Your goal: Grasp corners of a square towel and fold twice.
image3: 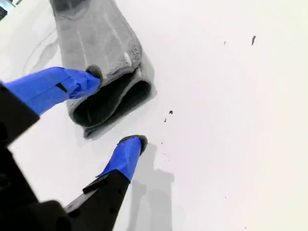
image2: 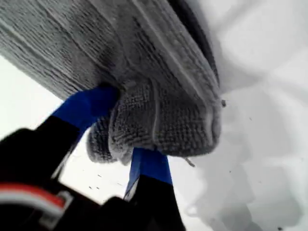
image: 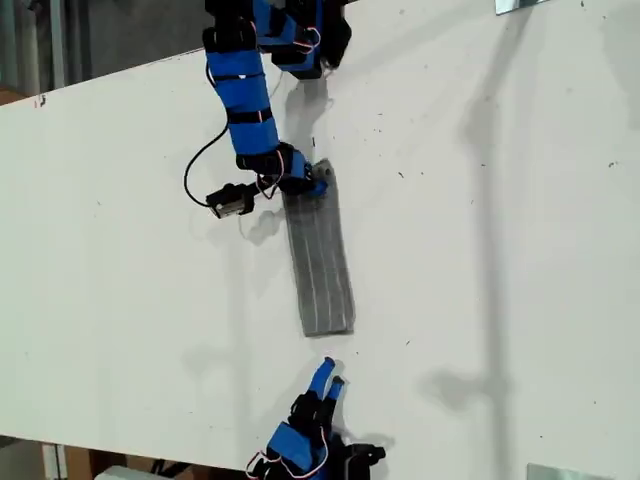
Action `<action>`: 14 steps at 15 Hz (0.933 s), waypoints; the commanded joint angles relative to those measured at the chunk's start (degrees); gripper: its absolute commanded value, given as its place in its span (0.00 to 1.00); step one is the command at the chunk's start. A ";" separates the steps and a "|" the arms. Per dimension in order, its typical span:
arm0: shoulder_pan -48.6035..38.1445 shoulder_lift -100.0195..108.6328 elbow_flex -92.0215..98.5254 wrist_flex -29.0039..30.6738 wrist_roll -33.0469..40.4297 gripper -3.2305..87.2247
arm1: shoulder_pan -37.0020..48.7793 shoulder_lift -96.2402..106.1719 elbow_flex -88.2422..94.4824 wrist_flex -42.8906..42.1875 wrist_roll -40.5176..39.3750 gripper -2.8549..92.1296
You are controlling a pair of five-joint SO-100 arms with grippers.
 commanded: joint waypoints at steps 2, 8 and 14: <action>-0.09 0.53 3.60 -1.23 0.09 0.30 | 4.92 21.18 15.47 5.27 7.82 0.03; -0.79 0.53 3.78 -3.78 1.76 0.30 | 1.41 49.22 8.70 25.75 18.63 0.03; -1.23 0.53 3.60 -4.22 2.99 0.30 | 0.09 7.47 -42.10 24.17 -0.88 0.03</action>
